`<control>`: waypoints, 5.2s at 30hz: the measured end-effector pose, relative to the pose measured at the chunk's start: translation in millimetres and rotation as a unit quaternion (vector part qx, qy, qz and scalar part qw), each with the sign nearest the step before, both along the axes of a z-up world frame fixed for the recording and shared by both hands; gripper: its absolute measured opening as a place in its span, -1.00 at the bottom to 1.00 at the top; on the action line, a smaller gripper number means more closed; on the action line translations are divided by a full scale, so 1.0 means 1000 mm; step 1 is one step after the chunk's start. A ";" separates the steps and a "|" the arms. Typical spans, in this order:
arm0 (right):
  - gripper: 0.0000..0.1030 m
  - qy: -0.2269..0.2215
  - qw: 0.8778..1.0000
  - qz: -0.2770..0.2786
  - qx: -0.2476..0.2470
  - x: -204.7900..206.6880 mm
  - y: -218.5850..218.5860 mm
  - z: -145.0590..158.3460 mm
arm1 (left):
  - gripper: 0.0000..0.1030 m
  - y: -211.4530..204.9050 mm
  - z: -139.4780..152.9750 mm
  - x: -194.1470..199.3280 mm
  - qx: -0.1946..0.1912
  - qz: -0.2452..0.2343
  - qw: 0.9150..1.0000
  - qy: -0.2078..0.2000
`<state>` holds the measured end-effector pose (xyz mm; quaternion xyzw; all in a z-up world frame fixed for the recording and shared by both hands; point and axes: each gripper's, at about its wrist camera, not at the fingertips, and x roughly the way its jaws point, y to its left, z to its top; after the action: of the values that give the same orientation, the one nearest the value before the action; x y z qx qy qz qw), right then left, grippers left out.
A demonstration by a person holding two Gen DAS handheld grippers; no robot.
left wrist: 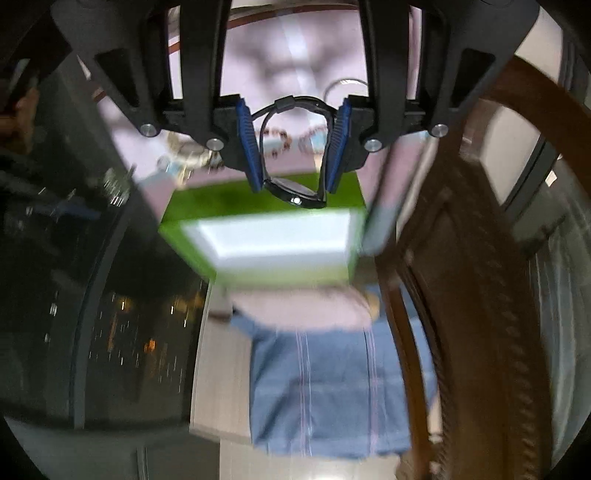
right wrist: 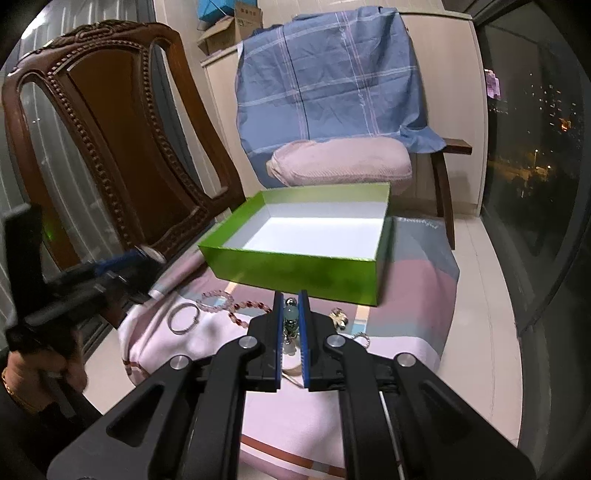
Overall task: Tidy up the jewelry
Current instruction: 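Lift the jade charm with the right tool while the left tool grasps the black watch, then move the jade charm into the green box and open the right tool, then carry the black watch into the green box and open the left tool, then lower the left tool onto the pink bead bracelet and close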
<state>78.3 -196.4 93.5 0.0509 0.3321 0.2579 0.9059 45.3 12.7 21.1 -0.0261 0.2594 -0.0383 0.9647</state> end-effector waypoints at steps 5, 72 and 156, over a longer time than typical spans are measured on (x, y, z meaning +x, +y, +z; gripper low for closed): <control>-0.85 -0.019 1.000 0.007 0.006 -0.009 0.005 0.011 | -0.30 0.028 0.020 -0.016 -0.025 0.045 0.998 -0.038; 0.59 -0.117 0.978 -0.172 0.033 0.003 -0.026 0.040 | -0.30 0.007 -0.008 0.010 -0.032 -0.016 0.997 0.062; 0.63 -0.061 0.988 -0.141 0.001 -0.010 -0.019 0.010 | 0.87 -0.001 -0.036 0.014 0.008 -0.010 0.993 0.117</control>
<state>68.2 -215.5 103.5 0.0823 0.2653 0.1304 0.9517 58.8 11.4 -15.1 -0.0203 0.3712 -0.0425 0.9274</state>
